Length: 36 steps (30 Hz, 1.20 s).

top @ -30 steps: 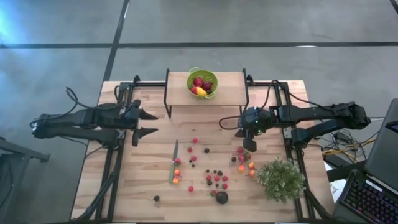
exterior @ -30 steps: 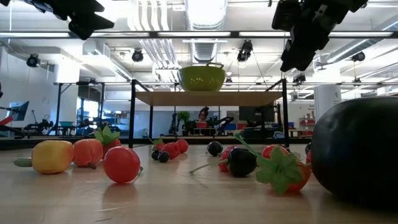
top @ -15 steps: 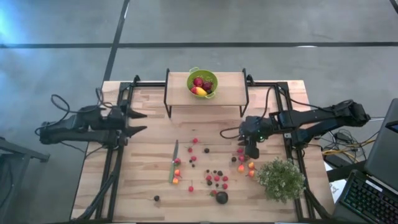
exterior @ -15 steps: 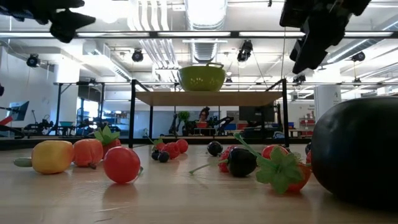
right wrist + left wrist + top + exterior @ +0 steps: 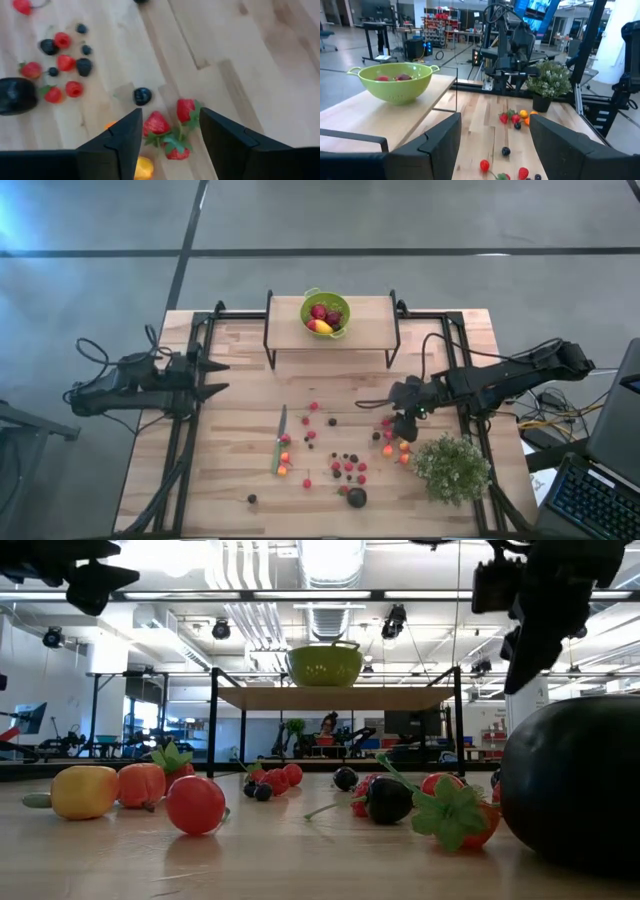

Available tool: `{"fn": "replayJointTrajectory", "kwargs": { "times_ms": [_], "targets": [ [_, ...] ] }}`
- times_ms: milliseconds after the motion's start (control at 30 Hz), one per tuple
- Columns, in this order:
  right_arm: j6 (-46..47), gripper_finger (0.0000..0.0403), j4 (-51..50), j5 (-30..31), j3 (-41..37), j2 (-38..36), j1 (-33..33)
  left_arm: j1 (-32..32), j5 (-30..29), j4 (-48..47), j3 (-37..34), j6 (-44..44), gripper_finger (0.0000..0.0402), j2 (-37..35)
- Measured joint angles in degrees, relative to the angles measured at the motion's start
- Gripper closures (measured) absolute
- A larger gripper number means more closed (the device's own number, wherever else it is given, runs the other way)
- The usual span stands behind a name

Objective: Pick & Place Fruit
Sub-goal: Put the strawberry into the green colander on the shelf

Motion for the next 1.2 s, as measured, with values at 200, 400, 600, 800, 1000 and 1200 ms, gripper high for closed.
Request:
{"fn": "replayJointTrajectory", "kwargs": {
  "times_ms": [200, 400, 600, 800, 1000, 1200],
  "targets": [
    [3.28, 0.0192, 0.11, 0.26, -2.49, 0.0, 0.09, -0.01, 0.04, -0.35, 0.0, -0.24, 0.0161, 0.03],
    [4.46, 0.0179, 0.7, 1.62, -5.22, 0.0, 0.08, 0.0, 0.04, -0.32, 0.0, -0.24, 0.0161, 0.01],
    [1.41, 0.0163, 5.34, 1.87, -7.77, 0.14, 0.08, 0.0, 0.04, -0.31, 0.0, -0.24, 0.0161, 0.01],
    [-2.62, 0.0148, 7.91, 4.79, -9.11, 1.54, 0.08, -0.02, 0.03, -0.3, 0.0, -0.22, 0.0161, 0.01],
    [-5.13, 0.0137, 13.07, 6.25, -10.14, 4.82, 0.06, -0.02, 0.02, -0.3, 0.0, -0.22, 0.0161, 0.01],
    [-5.26, 0.0127, 13.94, 6.25, -10.1, 7.48, 0.08, 0.0, 0.03, -0.32, 0.0, -0.22, 0.0161, 0.03]
  ]
}}
